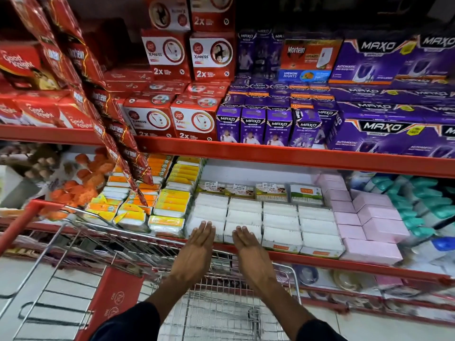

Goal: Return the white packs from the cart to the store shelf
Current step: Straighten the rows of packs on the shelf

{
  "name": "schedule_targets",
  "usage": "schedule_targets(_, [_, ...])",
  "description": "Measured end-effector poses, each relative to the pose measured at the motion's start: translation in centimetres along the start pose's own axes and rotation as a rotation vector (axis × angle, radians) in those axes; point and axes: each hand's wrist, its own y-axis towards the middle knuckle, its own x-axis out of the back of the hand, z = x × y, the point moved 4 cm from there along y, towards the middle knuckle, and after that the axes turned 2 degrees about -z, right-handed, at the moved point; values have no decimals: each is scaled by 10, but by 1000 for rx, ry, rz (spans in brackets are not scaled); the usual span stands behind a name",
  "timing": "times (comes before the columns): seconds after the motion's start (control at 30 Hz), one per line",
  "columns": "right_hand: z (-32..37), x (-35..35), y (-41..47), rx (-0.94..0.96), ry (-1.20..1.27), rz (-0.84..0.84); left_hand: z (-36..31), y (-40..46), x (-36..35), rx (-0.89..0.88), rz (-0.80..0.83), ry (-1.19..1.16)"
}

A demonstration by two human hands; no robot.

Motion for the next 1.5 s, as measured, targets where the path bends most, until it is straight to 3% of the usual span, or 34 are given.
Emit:
schedule_targets(0.2, [-2,-12,-10,-8,-22,-99,7,-13,-7,4,48,55])
schedule_targets(0.83, [-7,-32,-22,-65,-94,-58,4,-19,-20,5,79,13])
schedule_targets(1.03, [-39,-5,-40,-89,-88,-147,-46,4,-5,-106,26,-4])
schedule_targets(1.27, [-120,26,-78,-243,-80,-206,-125,38,-17,-245,18,-8])
schedule_targets(1.5, [-164,26,-94,-314,-71,-182,-154,50,-42,-247,65,8])
